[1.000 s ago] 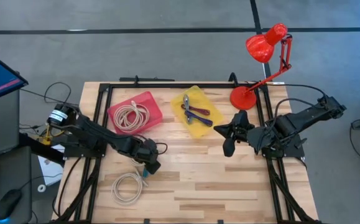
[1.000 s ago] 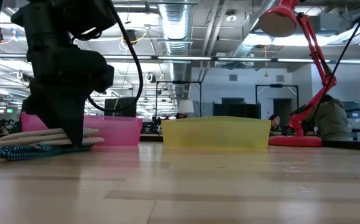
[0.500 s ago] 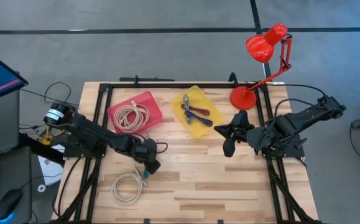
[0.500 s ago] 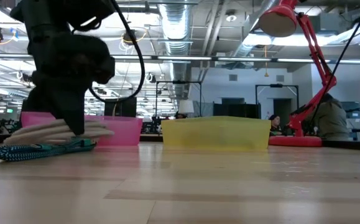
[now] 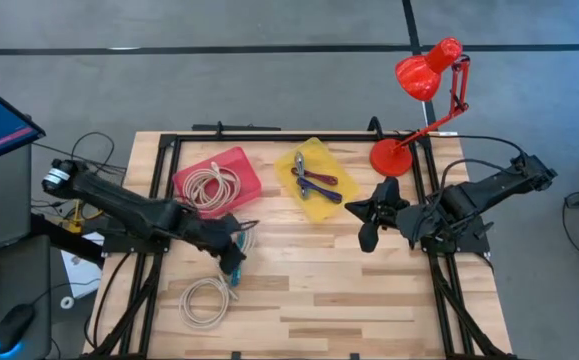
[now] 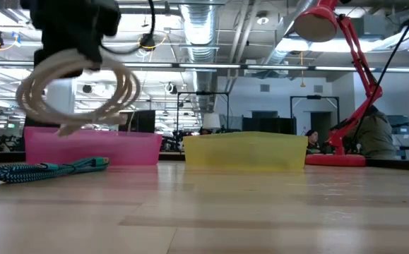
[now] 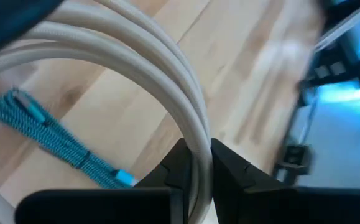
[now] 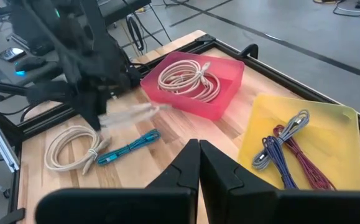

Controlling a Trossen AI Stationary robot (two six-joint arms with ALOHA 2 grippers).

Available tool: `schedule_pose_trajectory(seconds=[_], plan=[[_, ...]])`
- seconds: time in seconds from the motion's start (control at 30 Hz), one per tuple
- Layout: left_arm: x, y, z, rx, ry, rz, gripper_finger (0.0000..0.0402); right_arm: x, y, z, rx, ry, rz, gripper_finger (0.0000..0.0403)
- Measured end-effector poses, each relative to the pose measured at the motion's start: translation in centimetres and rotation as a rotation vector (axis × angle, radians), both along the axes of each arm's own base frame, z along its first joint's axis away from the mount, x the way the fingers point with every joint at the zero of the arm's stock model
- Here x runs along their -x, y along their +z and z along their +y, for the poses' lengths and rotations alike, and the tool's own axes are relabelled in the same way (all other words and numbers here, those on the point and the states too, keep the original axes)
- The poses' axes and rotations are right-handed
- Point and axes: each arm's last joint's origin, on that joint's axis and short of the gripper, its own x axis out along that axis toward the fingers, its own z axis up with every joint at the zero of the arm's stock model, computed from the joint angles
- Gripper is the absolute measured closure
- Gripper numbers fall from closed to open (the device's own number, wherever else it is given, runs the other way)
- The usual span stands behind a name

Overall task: Pick & Place USB Port
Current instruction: Put the white HDMI cable into the pink transparent bin

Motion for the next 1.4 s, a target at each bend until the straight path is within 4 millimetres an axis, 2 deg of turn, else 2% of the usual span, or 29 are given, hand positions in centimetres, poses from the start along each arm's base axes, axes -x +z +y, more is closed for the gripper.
schedule_pose_trajectory(seconds=[0.23, 0.37, 0.53, 0.67, 0.97, 1.23, 1.4], plan=[[2.3, 3.6, 1.2, -0.058, 0.051, -0.211, 0.0367, 0.0, 0.0, 0.0, 0.002, -0.003, 0.002, 0.0402], [3.4, 5.0, 2.3, -0.176, 0.124, -0.317, 0.0367, 0.0, 0.0, -0.1, 0.017, -0.025, -0.001, 0.0402], [4.1, 6.0, 4.1, -0.393, 0.267, -0.375, 0.0367, 0.1, 0.0, -0.2, 0.028, -0.041, -0.003, 0.0402], [4.0, 6.1, 5.9, -0.516, 0.334, -0.348, 0.0367, 0.1, 0.0, -0.2, 0.028, -0.041, -0.003, 0.0402], [2.3, 4.4, 10.5, -0.559, 0.382, -0.181, 0.0367, 0.1, -0.1, -0.2, 0.033, -0.040, 0.008, 0.0402], [0.4, 1.2, 14.4, -0.477, 0.374, 0.000, 0.0367, 0.1, -0.1, -0.2, 0.035, -0.039, 0.011, 0.0402], [-0.4, -0.8, 15.9, -0.427, 0.378, 0.090, 0.0367, 0.3, -0.3, -0.3, 0.039, -0.042, 0.032, 0.0402]])
